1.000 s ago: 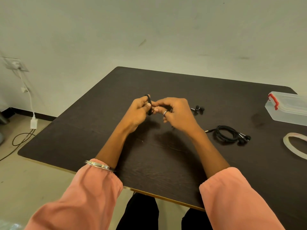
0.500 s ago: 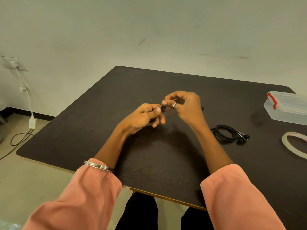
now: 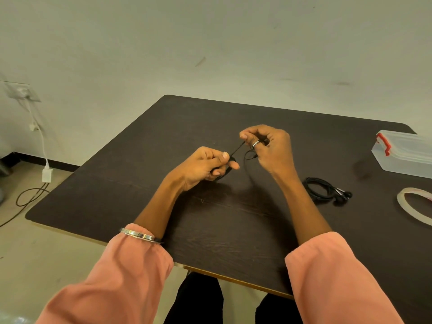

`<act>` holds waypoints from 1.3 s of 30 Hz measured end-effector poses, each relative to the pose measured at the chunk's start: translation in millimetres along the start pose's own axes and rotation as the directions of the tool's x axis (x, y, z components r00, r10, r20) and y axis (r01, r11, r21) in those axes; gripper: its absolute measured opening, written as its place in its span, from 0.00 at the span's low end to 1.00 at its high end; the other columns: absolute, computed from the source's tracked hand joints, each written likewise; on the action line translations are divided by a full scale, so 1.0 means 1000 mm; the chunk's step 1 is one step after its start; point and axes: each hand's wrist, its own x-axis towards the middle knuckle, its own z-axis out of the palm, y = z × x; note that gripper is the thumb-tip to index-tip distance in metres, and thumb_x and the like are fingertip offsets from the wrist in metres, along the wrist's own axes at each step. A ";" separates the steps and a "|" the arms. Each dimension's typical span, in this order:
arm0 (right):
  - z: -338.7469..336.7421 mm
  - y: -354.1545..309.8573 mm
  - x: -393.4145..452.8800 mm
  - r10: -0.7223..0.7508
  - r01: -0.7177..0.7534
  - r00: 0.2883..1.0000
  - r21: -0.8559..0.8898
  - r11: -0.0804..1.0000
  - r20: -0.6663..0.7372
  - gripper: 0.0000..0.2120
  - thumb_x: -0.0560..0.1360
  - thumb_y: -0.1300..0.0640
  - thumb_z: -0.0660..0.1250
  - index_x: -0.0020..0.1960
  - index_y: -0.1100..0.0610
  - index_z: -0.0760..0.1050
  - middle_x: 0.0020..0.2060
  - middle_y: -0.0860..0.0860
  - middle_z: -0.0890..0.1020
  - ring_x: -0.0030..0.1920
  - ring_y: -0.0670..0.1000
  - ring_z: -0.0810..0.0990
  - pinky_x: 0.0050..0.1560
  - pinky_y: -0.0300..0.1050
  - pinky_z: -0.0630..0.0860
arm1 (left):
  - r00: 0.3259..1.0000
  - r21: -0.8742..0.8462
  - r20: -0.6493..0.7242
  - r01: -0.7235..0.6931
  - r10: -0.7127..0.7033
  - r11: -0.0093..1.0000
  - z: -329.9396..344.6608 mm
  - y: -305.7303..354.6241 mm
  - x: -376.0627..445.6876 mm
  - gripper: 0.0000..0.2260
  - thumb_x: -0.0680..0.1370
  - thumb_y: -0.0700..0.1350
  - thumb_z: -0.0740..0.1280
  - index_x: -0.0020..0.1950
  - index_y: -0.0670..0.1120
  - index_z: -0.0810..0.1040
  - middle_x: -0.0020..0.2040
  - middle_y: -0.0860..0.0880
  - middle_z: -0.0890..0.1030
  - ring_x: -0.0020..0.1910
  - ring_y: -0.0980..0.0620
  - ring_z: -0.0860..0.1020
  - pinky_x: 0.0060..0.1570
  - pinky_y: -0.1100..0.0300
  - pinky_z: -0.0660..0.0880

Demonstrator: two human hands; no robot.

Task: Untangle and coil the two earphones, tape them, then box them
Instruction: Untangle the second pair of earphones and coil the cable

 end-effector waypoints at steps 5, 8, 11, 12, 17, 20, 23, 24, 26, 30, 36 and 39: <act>0.003 0.007 -0.002 0.023 -0.019 0.998 -0.067 0.998 0.050 0.05 0.74 0.55 0.71 0.43 0.55 0.83 0.35 0.50 0.84 0.36 0.51 0.80 0.37 0.44 0.75 | 0.992 -0.150 -0.114 -0.065 0.048 0.987 -0.005 0.002 0.002 0.18 0.83 0.47 0.55 0.45 0.40 0.80 0.25 0.51 0.67 0.21 0.58 0.59 0.23 0.67 0.58; 0.008 0.010 -0.004 0.033 -0.002 0.979 -0.155 0.988 0.201 0.07 0.75 0.54 0.69 0.43 0.57 0.82 0.31 0.50 0.81 0.31 0.44 0.76 0.32 0.35 0.70 | 0.975 -0.310 -0.214 -0.122 0.056 0.943 -0.009 0.003 0.003 0.18 0.84 0.47 0.54 0.45 0.40 0.78 0.26 0.51 0.67 0.21 0.59 0.60 0.22 0.68 0.58; 0.021 0.010 -0.010 0.012 0.078 0.924 -0.219 0.973 0.383 0.06 0.78 0.59 0.66 0.49 0.59 0.81 0.35 0.49 0.81 0.35 0.38 0.78 0.38 0.31 0.73 | 0.956 -0.467 -0.289 -0.183 0.047 0.865 -0.013 0.005 0.004 0.17 0.84 0.47 0.52 0.47 0.39 0.77 0.25 0.53 0.67 0.20 0.60 0.61 0.21 0.68 0.58; 0.026 0.012 -0.012 0.004 0.113 0.905 -0.250 0.962 0.426 0.07 0.78 0.59 0.65 0.51 0.59 0.80 0.37 0.51 0.83 0.38 0.42 0.80 0.42 0.37 0.76 | 0.948 -0.513 -0.315 -0.210 0.045 0.833 -0.014 0.005 0.004 0.18 0.84 0.47 0.52 0.48 0.39 0.76 0.25 0.53 0.67 0.20 0.60 0.61 0.21 0.68 0.58; 0.035 0.008 -0.014 -0.018 0.147 0.912 -0.288 0.946 0.409 0.10 0.80 0.56 0.60 0.54 0.59 0.78 0.38 0.51 0.80 0.40 0.51 0.78 0.42 0.46 0.74 | 0.911 -0.667 -0.407 -0.344 0.065 0.661 -0.026 0.005 0.005 0.18 0.84 0.47 0.50 0.55 0.38 0.75 0.27 0.54 0.69 0.20 0.59 0.63 0.23 0.68 0.59; 0.033 0.008 -0.014 -0.037 0.165 0.919 -0.298 0.940 0.393 0.09 0.80 0.55 0.61 0.51 0.59 0.76 0.36 0.49 0.77 0.37 0.51 0.75 0.40 0.48 0.72 | 0.896 -0.717 -0.439 -0.395 0.067 0.574 -0.031 0.004 0.005 0.18 0.84 0.46 0.50 0.58 0.36 0.74 0.30 0.53 0.72 0.22 0.58 0.65 0.25 0.68 0.62; 0.035 0.010 -0.015 0.004 0.144 0.914 -0.335 0.931 0.405 0.09 0.81 0.54 0.59 0.49 0.57 0.76 0.37 0.49 0.79 0.39 0.52 0.77 0.43 0.55 0.76 | 0.889 -0.737 -0.454 -0.408 0.052 0.539 -0.031 0.005 0.005 0.17 0.84 0.45 0.51 0.61 0.34 0.72 0.33 0.52 0.74 0.24 0.58 0.67 0.27 0.68 0.65; 0.035 0.010 -0.015 0.021 0.138 0.917 -0.366 0.921 0.399 0.09 0.81 0.54 0.58 0.49 0.57 0.75 0.38 0.50 0.79 0.40 0.53 0.77 0.43 0.56 0.77 | 0.887 -0.737 -0.459 -0.409 0.046 0.538 -0.031 0.005 0.005 0.17 0.84 0.44 0.51 0.61 0.34 0.72 0.35 0.51 0.75 0.25 0.58 0.67 0.27 0.68 0.66; 0.035 0.008 -0.015 0.038 0.124 0.935 -0.425 0.897 0.353 0.10 0.81 0.54 0.58 0.55 0.57 0.76 0.43 0.52 0.81 0.45 0.56 0.79 0.47 0.56 0.77 | 0.881 -0.742 -0.472 -0.414 0.028 0.528 -0.031 0.005 0.004 0.16 0.84 0.43 0.52 0.63 0.33 0.71 0.36 0.50 0.77 0.26 0.58 0.69 0.29 0.67 0.67; 0.030 0.008 -0.013 0.023 0.049 0.985 -0.411 0.910 0.168 0.13 0.80 0.53 0.62 0.59 0.59 0.78 0.49 0.55 0.83 0.51 0.57 0.80 0.50 0.52 0.77 | 0.855 -0.744 -0.519 -0.451 -0.001 0.493 -0.032 0.007 0.002 0.16 0.83 0.40 0.53 0.66 0.33 0.67 0.39 0.48 0.81 0.28 0.58 0.70 0.31 0.66 0.69; 0.027 0.005 -0.015 -0.037 0.335 0.881 -0.568 0.751 0.471 0.15 0.81 0.50 0.59 0.56 0.58 0.79 0.46 0.54 0.79 0.48 0.57 0.78 0.44 0.50 0.73 | 0.796 -0.676 -0.605 -0.524 0.015 0.518 -0.032 0.008 0.002 0.09 0.82 0.35 0.53 0.51 0.37 0.73 0.47 0.44 0.80 0.32 0.55 0.75 0.36 0.64 0.73; 0.030 -0.004 -0.017 -0.111 0.493 0.796 -0.533 0.688 0.595 0.14 0.81 0.51 0.58 0.56 0.58 0.78 0.47 0.54 0.77 0.47 0.57 0.78 0.42 0.49 0.71 | 0.785 -0.577 -0.618 -0.496 0.051 0.649 -0.031 0.005 0.006 0.09 0.82 0.34 0.54 0.48 0.38 0.73 0.49 0.43 0.82 0.37 0.53 0.77 0.41 0.63 0.75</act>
